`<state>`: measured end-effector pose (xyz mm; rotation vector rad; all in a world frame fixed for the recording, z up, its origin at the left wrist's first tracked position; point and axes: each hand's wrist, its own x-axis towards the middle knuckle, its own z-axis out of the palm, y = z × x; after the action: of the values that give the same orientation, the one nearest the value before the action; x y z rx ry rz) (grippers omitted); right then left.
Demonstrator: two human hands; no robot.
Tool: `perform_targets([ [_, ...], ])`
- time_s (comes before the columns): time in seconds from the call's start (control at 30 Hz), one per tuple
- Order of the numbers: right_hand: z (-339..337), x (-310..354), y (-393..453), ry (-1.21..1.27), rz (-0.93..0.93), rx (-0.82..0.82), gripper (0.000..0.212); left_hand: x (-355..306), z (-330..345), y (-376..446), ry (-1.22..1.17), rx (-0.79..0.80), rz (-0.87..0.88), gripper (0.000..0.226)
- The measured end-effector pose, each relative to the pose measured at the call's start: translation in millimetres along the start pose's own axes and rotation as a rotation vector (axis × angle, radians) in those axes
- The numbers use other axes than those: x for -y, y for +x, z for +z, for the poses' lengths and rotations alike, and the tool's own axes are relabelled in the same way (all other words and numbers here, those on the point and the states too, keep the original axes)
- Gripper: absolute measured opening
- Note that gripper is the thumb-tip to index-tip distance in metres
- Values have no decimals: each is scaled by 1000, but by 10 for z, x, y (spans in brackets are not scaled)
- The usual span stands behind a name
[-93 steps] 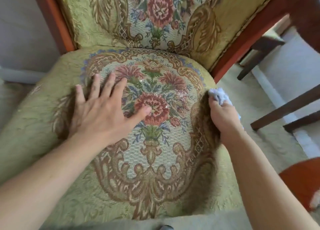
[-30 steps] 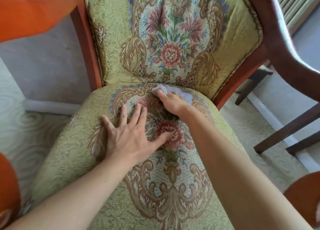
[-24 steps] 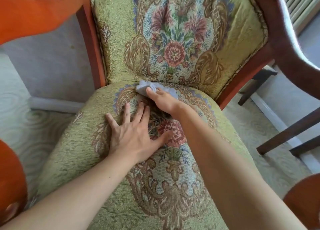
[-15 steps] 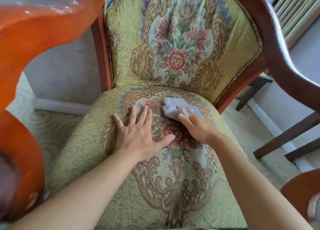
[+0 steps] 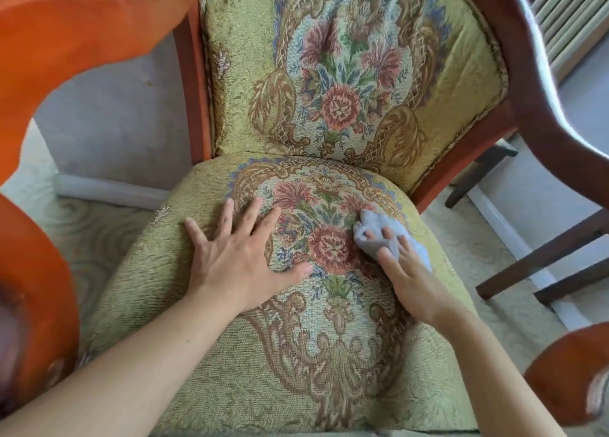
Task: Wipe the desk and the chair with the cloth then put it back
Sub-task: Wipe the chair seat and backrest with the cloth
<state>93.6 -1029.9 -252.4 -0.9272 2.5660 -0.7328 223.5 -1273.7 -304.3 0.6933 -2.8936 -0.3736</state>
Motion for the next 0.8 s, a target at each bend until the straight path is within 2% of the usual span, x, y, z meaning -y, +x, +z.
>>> perform_targets([
  [0.07, 5, 11, 391, -123, 8, -25, 54, -4, 10, 6, 3, -11, -1, 116],
  [0.23, -18, 235, 1387, -271, 81, -4, 59, -7, 15, 7, 2, -34, -3, 116],
  [0.37, 69, 489, 1731, -326, 75, 81, 64, -3, 7, 6, 0, -40, 6, 113],
  [0.47, 211, 623, 1513, -343, -85, 60, 57, -1, -1, 18, -3, -35, 7, 112],
  [0.57, 294, 551, 927, -326, -229, 84, 53, -11, -16, 13, -12, -25, 9, 113],
  [0.7, 283, 469, 57, -302, -265, 138, 58, -12, -66, 2, -11, -6, 18, 111],
  [0.8, 279, 388, -490, -289, -285, 147, 52, 2, -55, -38, -8, -19, 35, 109],
])
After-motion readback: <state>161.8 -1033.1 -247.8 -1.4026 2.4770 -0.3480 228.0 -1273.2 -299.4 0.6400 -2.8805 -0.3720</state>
